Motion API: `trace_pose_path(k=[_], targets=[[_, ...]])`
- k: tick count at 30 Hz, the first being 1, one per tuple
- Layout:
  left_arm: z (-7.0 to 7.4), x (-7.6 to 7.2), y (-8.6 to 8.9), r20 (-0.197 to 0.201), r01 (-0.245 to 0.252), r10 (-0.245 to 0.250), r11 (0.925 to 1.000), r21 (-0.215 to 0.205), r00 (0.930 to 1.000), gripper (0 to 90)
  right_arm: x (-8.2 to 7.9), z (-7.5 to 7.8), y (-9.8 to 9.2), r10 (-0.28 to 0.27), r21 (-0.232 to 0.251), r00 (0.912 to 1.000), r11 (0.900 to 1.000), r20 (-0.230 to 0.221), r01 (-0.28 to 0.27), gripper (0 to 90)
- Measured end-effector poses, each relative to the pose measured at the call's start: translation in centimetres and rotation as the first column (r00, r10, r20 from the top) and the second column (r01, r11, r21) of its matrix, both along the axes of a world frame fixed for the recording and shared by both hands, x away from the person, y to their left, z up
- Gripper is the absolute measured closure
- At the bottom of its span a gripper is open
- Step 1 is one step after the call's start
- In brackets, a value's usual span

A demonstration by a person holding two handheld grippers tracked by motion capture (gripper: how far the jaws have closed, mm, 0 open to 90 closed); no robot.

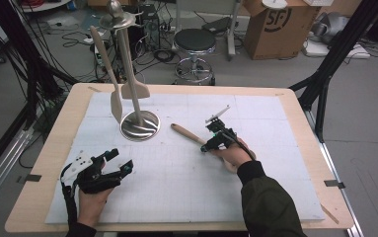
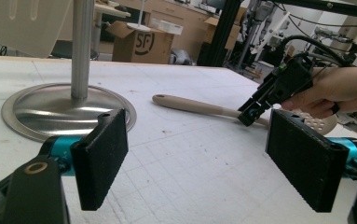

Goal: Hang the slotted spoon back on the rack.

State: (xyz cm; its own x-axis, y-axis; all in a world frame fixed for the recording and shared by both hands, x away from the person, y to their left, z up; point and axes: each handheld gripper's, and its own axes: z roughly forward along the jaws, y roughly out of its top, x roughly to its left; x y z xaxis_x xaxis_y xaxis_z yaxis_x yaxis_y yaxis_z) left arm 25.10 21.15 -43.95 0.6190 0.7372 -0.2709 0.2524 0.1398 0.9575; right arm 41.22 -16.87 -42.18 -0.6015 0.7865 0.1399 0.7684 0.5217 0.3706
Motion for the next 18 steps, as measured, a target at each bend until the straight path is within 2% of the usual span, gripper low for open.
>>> trace_pose_path(k=[3, 7, 10, 11, 15, 18], targets=[[0.0, -0.1, -0.1, 0.001, 0.005, -0.005, 1.0, 0.004, 1.0, 21.5, -0.4, 0.0, 0.7, 0.022, -0.066, 0.999, 0.998, 0.038, -0.02, 59.2], [0.1, -0.1, -0.1, 0.001, 0.007, -0.007, 1.0, 0.005, 1.0, 21.5, -0.5, 0.0, 1.0, 0.037, -0.09, 0.9981, 0.995, 0.048, -0.032, 62.2], [0.0, 0.0, -0.1, -0.002, 0.002, -0.002, 1.0, 0.0, 1.0, 21.5, -0.5, 0.1, 1.0, 0.055, -0.107, 0.9969, 0.993, 0.057, -0.048, 72.6], [0.0, 0.0, -0.1, -0.003, 0.003, -0.003, 1.0, 0.001, 1.0, 21.5, -0.5, 0.2, 1.1, 0.066, -0.114, 0.9963, 0.992, 0.056, -0.059, 73.6], [0.0, 0.0, 0.0, 0.002, 0.002, -0.002, 1.0, 0.0, 1.0, 21.5, -0.7, 0.3, 2.1, 0.118, -0.181, 0.991, 0.978, 0.063, -0.105, 79.3], [0.0, -0.1, 0.1, 0.001, 0.002, -0.002, 1.0, -0.004, 1.0, 21.5, -0.6, 0.4, 1.9, 0.109, -0.165, 0.9927, 0.981, 0.051, -0.099, 79.4]])
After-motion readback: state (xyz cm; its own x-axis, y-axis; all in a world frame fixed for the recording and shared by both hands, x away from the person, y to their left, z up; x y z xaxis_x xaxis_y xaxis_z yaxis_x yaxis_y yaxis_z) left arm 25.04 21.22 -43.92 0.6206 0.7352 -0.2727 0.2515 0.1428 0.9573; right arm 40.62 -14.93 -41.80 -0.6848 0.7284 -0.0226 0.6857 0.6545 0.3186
